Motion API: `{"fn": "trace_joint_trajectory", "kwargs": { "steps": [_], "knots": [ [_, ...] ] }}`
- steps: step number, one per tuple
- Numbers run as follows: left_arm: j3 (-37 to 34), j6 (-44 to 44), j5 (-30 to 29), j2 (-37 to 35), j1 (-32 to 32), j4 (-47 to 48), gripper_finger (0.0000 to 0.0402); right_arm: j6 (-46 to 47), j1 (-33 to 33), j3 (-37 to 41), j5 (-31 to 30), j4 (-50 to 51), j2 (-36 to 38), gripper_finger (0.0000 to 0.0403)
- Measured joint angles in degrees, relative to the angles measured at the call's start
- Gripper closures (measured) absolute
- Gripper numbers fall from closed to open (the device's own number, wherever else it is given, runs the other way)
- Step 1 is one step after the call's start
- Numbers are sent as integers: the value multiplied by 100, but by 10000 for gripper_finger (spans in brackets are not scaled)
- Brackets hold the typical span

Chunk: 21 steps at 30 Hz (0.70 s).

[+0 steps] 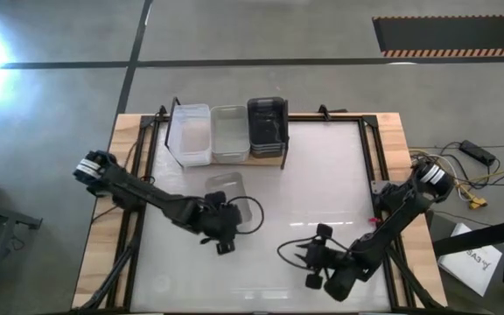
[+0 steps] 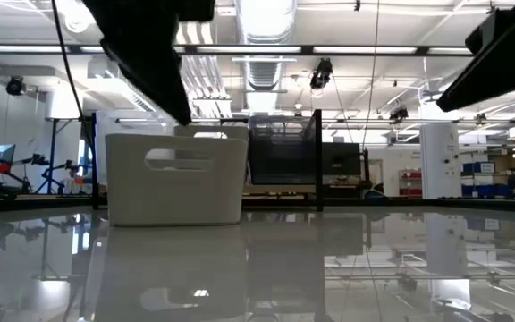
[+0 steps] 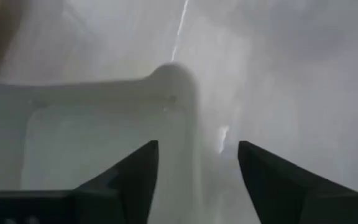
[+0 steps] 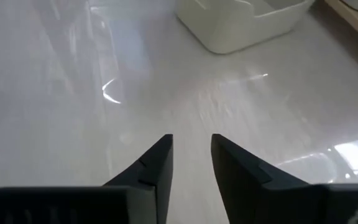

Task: Stack baskets on shelf by color
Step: Stack the gray bin on top of the gray bin on the shelf

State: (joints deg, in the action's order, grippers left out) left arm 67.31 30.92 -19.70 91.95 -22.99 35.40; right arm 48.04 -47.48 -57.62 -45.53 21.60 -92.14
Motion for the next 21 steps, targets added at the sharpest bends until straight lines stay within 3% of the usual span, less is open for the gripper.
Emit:
{"fn": "trace_joint_trajectory", "kwargs": {
  "steps": [5, 11, 15, 21],
  "knots": [
    [183, 18, -9, 483, 9, 176, 174, 37, -5, 373, -10, -180, 162, 315],
    [246, 543, -17, 1107, 3, 210, 193, 154, -1, 471, -10, -322, 104, 332],
    [348, 761, -8, 1405, 3, 213, 240, 154, -5, 465, -1, -425, 11, 339],
    [598, 770, 169, 1512, -73, 193, 356, 240, -29, 447, 6, -477, -75, 344]
  ]
}}
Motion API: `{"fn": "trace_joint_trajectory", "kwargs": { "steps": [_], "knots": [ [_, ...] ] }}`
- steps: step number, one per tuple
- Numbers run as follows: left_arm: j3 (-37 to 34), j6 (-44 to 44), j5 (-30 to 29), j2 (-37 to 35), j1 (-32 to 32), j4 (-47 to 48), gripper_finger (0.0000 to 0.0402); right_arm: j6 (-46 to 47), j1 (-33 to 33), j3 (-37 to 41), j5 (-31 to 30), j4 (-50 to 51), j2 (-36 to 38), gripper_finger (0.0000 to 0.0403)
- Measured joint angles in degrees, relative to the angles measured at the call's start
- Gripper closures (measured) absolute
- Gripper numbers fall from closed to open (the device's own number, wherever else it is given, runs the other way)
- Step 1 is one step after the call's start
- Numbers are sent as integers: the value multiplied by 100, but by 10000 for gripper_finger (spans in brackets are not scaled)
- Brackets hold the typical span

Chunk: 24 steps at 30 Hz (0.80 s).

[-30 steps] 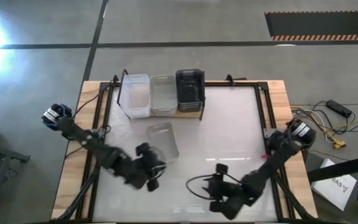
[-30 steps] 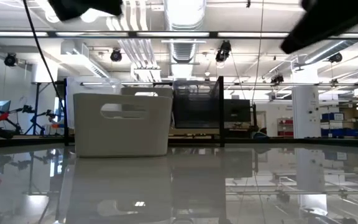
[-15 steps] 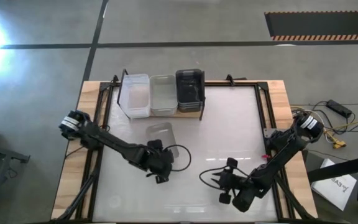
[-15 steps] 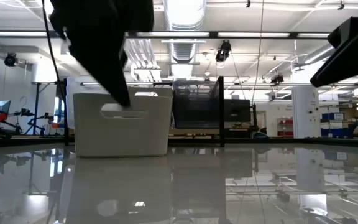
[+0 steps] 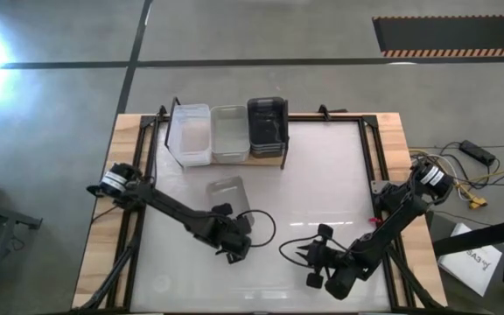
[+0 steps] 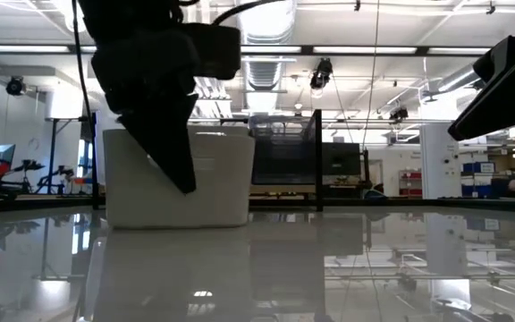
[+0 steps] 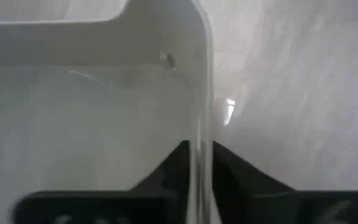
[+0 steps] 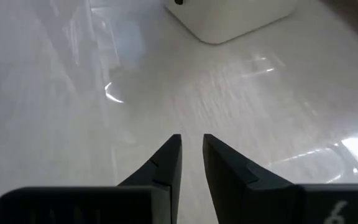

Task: Stack baskets on shelf by color
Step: Stack the gray bin on top of the gray bin on the shelf

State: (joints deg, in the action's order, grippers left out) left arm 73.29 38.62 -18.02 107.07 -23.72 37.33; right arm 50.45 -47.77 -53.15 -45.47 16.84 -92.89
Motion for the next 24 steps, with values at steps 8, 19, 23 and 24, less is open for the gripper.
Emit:
{"fn": "trace_joint_trajectory", "kwargs": {
  "steps": [8, 19, 23, 24],
  "knots": [
    [426, -47, 1, -17, -410, 17, 399, -3, -22, 0, 40, -236, -34, 342],
    [1479, -153, -934, -17, -1416, 183, 401, -34, -201, 0, 44, -247, -34, 342],
    [1943, -203, -1376, -24, -1499, 660, 401, -49, -199, 0, 42, -247, -34, 342],
    [2061, -219, -1497, -24, -1510, 811, 401, -48, -199, 0, 42, -247, -34, 342]
  ]
}}
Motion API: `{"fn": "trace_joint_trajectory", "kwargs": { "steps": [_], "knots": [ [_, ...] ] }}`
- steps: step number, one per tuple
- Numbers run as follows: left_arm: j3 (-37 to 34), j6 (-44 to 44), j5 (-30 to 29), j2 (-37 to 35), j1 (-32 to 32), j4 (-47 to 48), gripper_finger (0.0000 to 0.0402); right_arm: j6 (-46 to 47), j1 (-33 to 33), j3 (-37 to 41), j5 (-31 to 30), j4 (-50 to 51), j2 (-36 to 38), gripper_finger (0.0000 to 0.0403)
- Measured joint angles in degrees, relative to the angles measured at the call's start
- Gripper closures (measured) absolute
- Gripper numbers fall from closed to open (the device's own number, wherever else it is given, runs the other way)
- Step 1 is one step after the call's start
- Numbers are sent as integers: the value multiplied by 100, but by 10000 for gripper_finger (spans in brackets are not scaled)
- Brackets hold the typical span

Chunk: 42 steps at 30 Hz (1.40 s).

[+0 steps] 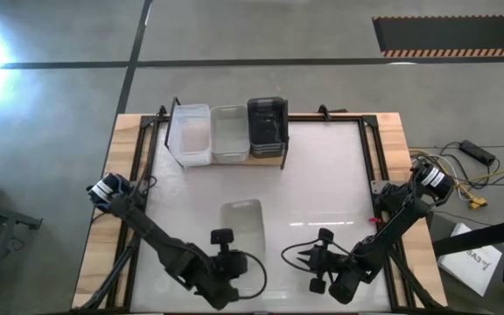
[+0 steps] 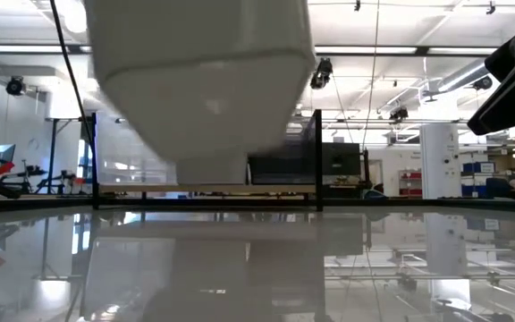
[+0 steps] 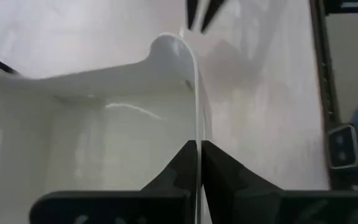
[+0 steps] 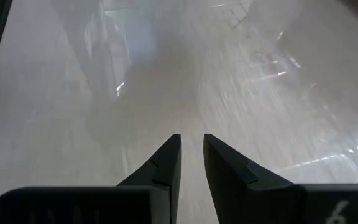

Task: Stack baskets on shelf by color
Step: Stack the gray bin on top of the gray bin on the shelf

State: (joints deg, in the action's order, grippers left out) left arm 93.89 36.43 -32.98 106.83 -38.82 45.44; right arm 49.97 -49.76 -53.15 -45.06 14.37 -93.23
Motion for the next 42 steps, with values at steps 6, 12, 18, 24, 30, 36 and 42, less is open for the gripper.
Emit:
{"fn": "trace_joint_trajectory", "kwargs": {
  "steps": [6, 12, 18, 24, 30, 36, 42],
  "knots": [
    [828, -744, -756, 0, -10, 720, 401, 11, -2, 0, 0, -13, 0, 342],
    [1613, -1709, -1280, -77, 581, 2040, 401, 1, 0, 0, 0, -15, 0, 342],
    [1614, -3041, -1321, -609, 1849, 2579, 401, 1, -24, 0, -4, -21, 0, 342],
    [1137, -4389, -1021, -1135, 3550, 2554, 402, 1, -24, 0, -7, -37, 0, 342],
    [297, -4994, -19, -1431, 4865, 2079, 401, -88, -24, 0, -9, -133, 0, 342],
    [-461, -5233, 966, -1711, 5243, 1215, 401, -94, -24, 0, -9, -150, 0, 342],
    [-613, -5242, 2009, -1900, 5341, 1103, 401, -93, -24, 0, -7, -149, 0, 342]
  ]
}}
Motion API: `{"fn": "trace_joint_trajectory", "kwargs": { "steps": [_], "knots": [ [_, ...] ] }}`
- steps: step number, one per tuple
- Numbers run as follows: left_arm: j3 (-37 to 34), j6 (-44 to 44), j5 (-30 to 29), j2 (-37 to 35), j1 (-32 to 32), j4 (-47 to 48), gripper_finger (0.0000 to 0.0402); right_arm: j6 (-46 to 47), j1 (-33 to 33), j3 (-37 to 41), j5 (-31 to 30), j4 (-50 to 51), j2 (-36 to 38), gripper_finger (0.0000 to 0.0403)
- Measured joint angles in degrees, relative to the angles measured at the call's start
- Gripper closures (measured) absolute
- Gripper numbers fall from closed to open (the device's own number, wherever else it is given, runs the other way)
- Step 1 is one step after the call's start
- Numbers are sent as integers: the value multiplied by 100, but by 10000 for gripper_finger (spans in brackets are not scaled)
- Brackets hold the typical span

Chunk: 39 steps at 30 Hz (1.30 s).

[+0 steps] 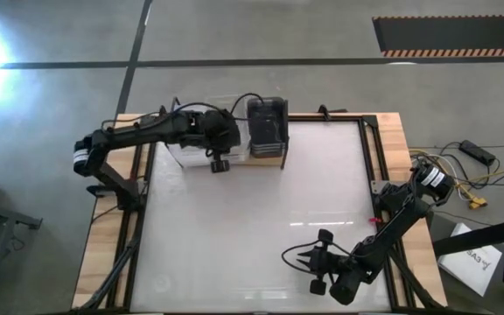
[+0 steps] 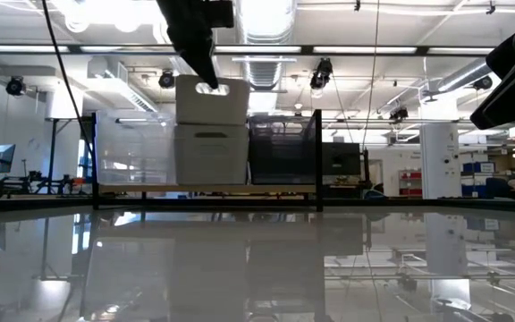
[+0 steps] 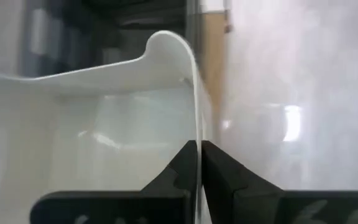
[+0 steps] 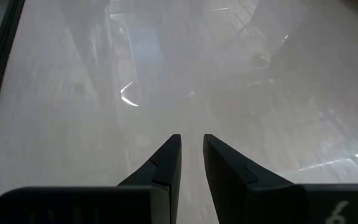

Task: Stack baskets on shelf by color
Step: Stack the gray bin on top of the gray bin on the shelf, then adjust the stacked black bins on the shelf

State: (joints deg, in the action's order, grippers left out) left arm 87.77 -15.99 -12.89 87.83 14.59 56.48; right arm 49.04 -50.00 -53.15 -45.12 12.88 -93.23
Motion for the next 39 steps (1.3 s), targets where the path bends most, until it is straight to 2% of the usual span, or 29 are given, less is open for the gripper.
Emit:
{"fn": "trace_joint_trajectory", "kwargs": {
  "steps": [2, 10, 21, 24, 29, 31, 34, 37, 39],
  "knots": [
    [0, 2, 331, -6, 88, -55, 401, -15, 0, 0, 0, 0, 0, 342],
    [-45, -220, 1051, 24, 482, -240, 401, 50, 0, 0, 0, -44, 0, 342],
    [-667, -436, 1134, 29, 706, -481, 398, 39, 0, 0, 0, -168, 0, 342],
    [-790, -410, 1236, 29, 721, -440, 372, 36, 0, 0, 0, -168, 0, 342],
    [-722, -328, 1238, 20, 691, -297, 300, 62, 70, 2, -90, 88, 169, 344],
    [-538, -34, 1137, 20, 634, -113, 275, 86, 185, 1, -137, 487, 419, 350],
    [-307, 735, 670, -38, 446, 102, 254, 41, 517, 14, -156, 1478, 870, 368],
    [-302, 1210, -55, -244, -26, 49, 250, -393, 1164, 242, -162, 2128, 1387, 389],
    [-384, 1529, -648, -394, -457, 27, 250, -819, 1779, 552, -124, 2085, 1776, 393]
  ]
}}
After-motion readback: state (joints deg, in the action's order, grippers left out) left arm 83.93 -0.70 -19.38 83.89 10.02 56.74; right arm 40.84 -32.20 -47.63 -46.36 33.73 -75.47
